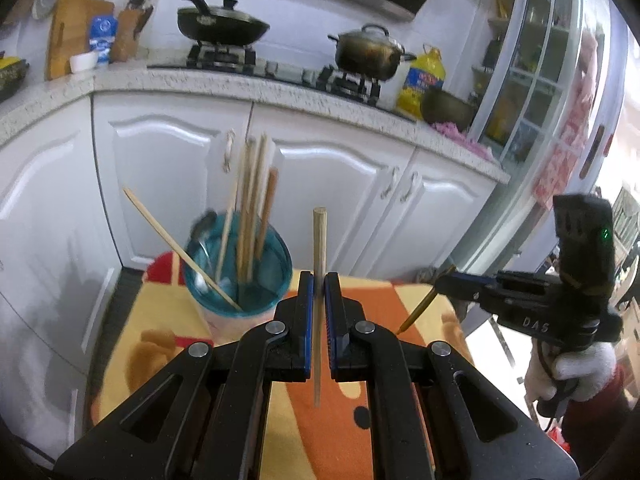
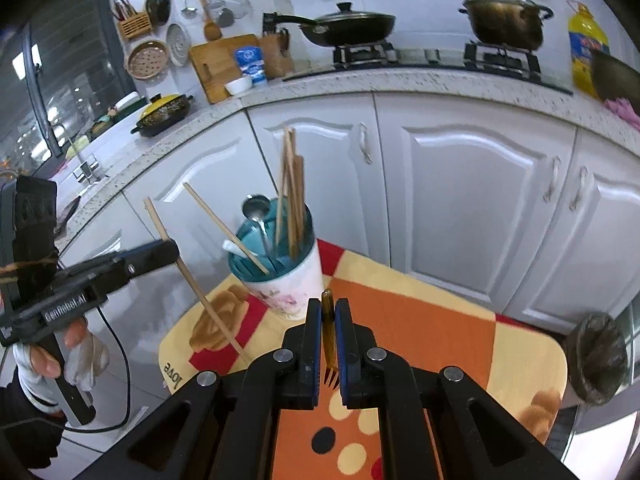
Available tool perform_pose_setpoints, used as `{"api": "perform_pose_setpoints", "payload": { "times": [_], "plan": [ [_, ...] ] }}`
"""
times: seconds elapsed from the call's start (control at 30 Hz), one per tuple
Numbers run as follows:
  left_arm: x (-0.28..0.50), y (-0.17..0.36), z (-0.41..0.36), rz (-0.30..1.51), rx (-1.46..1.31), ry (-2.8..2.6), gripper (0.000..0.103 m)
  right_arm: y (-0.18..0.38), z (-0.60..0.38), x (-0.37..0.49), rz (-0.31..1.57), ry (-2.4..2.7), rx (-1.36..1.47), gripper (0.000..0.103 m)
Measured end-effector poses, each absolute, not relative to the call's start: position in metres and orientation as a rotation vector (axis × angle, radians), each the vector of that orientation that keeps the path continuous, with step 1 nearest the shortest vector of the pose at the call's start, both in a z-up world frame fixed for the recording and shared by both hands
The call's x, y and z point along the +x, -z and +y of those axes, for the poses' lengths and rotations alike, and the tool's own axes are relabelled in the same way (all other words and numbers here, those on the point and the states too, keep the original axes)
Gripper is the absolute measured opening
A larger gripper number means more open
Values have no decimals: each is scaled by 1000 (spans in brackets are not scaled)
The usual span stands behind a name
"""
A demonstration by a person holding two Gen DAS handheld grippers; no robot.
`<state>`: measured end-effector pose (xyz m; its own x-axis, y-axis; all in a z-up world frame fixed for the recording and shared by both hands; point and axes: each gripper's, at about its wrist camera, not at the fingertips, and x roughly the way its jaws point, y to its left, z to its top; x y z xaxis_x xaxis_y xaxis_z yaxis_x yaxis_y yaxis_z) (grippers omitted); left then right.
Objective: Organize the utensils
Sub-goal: 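Lift the chopstick and fork and carry them above the floral cup, then lower the chopstick and fork into the floral cup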
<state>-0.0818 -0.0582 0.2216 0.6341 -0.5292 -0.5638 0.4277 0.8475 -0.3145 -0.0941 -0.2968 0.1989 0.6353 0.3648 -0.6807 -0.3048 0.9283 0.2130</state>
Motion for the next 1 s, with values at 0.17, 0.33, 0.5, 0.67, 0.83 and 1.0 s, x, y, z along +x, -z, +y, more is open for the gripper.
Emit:
{"api": "perform_pose_setpoints", "payload": {
  "times": [0.17,0.33,0.5,0.67,0.83,1.0],
  "plan": [
    [-72,-257,-35,620,-186,518,4,-223,-285,-86,753,-418,53,6],
    [-58,-285,-21,550,-183,471,4,-252,-270,-75,700,-450,26,6],
    [-44,-298,-17,515,-158,430,4,-271,-258,-56,668,-457,15,6],
    [-30,-294,-17,513,-149,399,4,-278,-243,-34,667,-463,8,6],
    [-22,-281,-23,527,-147,387,4,-269,-232,-14,684,-465,5,6],
    [-14,-260,-36,556,-129,374,4,-245,-220,11,730,-460,26,6]
  ]
}}
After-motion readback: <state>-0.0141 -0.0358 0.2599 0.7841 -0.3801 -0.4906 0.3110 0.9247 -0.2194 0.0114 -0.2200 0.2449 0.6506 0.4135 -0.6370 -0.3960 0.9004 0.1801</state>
